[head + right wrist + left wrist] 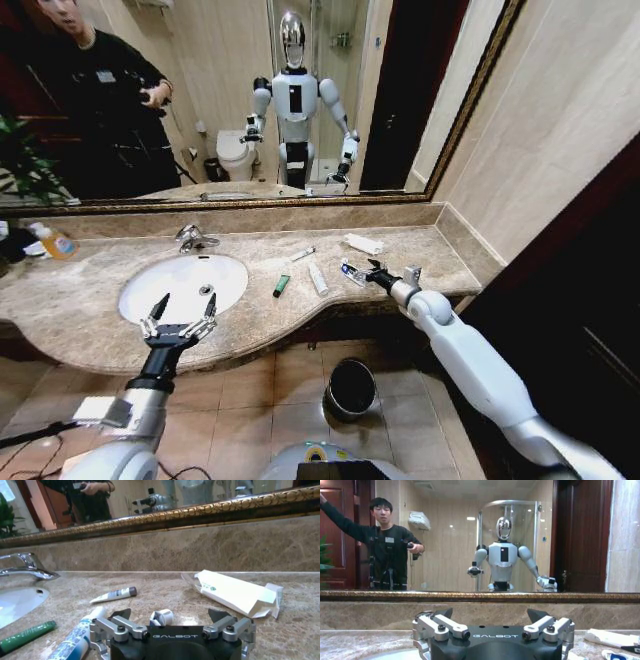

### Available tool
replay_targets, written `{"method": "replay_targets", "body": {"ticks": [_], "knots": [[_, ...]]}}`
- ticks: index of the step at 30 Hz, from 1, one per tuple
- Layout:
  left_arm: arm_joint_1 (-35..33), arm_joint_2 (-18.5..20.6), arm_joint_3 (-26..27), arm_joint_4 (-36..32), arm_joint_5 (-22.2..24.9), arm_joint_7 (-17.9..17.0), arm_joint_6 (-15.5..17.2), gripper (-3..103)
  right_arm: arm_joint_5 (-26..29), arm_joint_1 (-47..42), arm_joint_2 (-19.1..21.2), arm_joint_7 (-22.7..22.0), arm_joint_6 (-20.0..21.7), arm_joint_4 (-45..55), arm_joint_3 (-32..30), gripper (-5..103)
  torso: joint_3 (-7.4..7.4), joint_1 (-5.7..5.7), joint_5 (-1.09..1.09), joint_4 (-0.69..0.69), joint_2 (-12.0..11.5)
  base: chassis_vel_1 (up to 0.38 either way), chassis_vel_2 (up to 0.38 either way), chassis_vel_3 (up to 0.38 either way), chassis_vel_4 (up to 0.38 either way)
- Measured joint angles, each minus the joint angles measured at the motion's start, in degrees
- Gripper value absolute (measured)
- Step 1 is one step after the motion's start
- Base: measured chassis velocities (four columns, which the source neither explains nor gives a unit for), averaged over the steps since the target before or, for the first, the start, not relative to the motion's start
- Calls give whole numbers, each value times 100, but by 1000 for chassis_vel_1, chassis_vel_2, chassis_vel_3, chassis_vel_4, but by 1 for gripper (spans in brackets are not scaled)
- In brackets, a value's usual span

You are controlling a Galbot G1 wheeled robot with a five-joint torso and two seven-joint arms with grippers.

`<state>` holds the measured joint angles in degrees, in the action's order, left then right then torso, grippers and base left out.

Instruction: Pick up the trash from the sink and place it in the trash bin.

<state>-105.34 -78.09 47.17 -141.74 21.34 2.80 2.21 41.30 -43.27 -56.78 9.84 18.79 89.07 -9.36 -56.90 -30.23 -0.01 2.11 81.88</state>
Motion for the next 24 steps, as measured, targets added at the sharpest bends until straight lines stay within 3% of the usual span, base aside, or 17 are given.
{"method": "replay_targets", "body": {"ticks": [4, 7, 11, 24], "knots": [[0, 0, 0, 0, 0, 0, 0, 100, -38, 91, 32, 75, 130, -88, 68, 100, 0, 0, 1, 0, 0, 0, 0, 0, 0], [0, 0, 0, 0, 0, 0, 0, 100, -115, 146, 115, 430, 488, -195, 37, 100, 0, 1, 2, 0, 0, 0, 0, 0, 0], [0, 0, 0, 0, 0, 0, 0, 100, -226, 220, 212, 744, 616, -370, -6, 100, 0, 1, 1, -1, 0, 0, 0, 0, 0], [0, 0, 0, 0, 0, 0, 0, 100, -173, 327, 348, 869, 710, -565, -2, 100, 0, 1, 0, 0, 0, 0, 0, 0, 0]]}}
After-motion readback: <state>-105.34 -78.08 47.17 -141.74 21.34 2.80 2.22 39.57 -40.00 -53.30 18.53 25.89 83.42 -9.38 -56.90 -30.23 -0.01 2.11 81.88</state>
